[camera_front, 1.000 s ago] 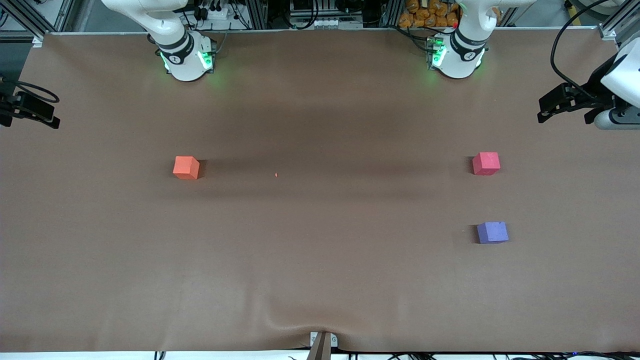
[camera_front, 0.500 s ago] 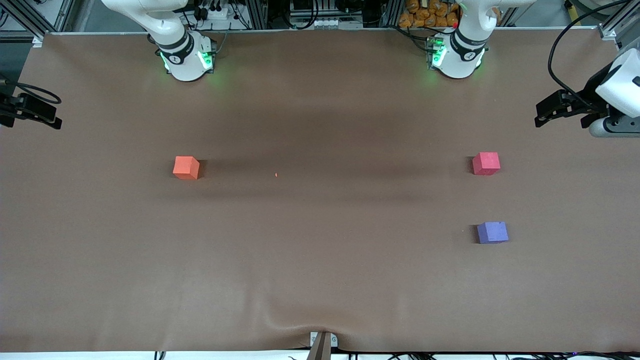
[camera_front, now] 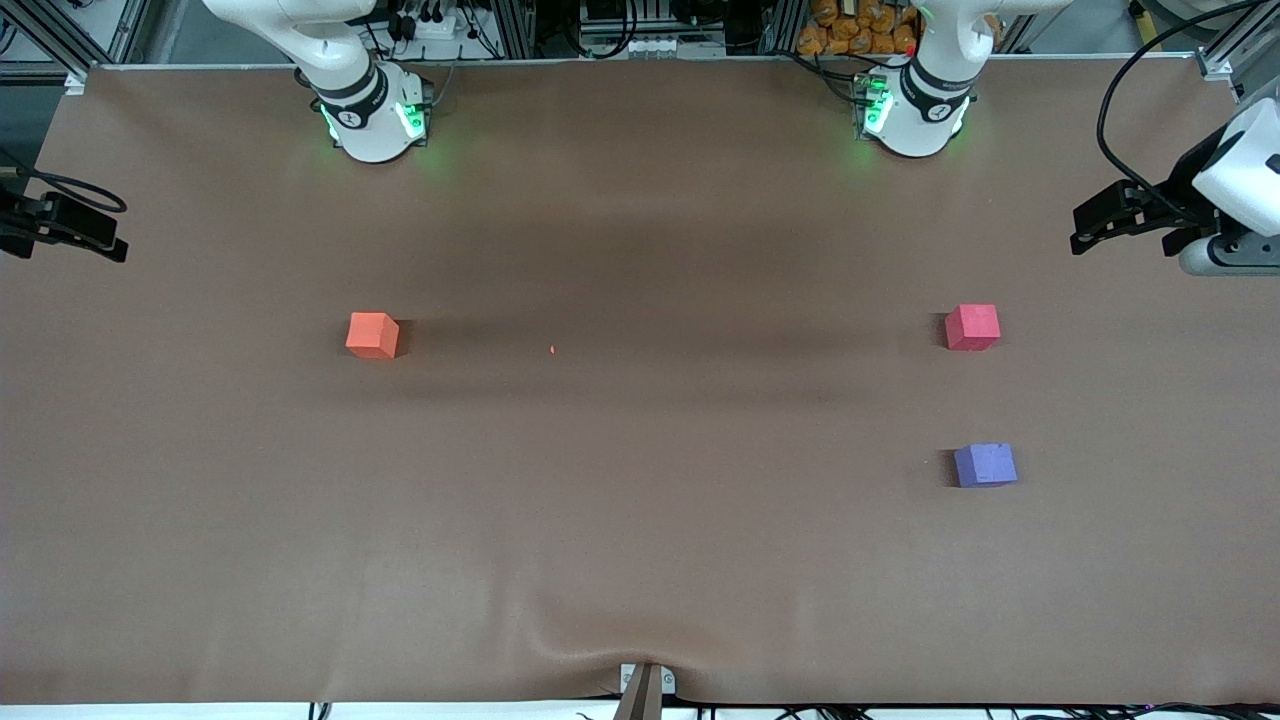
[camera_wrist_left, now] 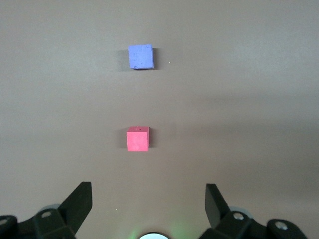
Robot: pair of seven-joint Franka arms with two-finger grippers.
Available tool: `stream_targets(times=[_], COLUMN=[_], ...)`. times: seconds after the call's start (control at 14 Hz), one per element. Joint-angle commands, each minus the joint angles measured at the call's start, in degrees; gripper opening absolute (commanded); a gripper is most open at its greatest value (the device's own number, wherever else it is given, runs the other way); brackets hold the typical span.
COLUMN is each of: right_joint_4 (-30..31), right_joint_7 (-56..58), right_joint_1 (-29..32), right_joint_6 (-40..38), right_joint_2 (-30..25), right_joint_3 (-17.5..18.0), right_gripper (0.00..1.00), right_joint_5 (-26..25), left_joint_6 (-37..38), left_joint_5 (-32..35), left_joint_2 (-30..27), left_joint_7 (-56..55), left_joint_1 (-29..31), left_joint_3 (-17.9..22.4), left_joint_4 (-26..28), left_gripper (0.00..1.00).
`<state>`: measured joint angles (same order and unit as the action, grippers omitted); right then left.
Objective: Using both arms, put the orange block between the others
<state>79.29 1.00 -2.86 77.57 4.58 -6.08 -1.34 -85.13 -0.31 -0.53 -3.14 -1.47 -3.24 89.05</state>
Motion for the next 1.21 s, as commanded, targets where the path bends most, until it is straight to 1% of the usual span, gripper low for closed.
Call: stream_targets(times=[0.0,0.43,0.64,0.93,1.14], right_joint_4=[0.69,1.57,5.87,11.40,18.51], right_joint_7=[-0.56,-0.56,-0.56,-0.56,-0.56], right_joint_1=[-0.12,-0.12,-0.12,-1.26,-3.11], right_joint_6=[-0.23,0.30,2.32,5.30,10.65], right_joint_2=[-0.18,0.08,0.08,0.17,0.26], right_joint_3=[0.19,0.19,0.19,0.19,0.19], right_gripper=[1.00,1.00,1.00,1.00,1.00], right_joint_5=[-0.68,-0.42,2.21,3.27,3.62], left_joint_6=[0.84,0.75,0.75,0.75,0.84], left_joint_5=[0.31,0.31,0.31,0.31,0.31], left_joint_2=[-0.08,-0.08,0.00,-0.08,-0.70], left_joint_7=[1.03,1.03,1.03,1.03,1.03], left_joint_1=[0.41,0.41,0.41,0.41,0.41], left_joint_3=[-0.19,-0.19,-0.19,-0.19,-0.27], left_joint_4=[-0.37,-0.19,-0.10,-0.10,0.25], left_gripper=[1.00,1.00,1.00,1.00,1.00])
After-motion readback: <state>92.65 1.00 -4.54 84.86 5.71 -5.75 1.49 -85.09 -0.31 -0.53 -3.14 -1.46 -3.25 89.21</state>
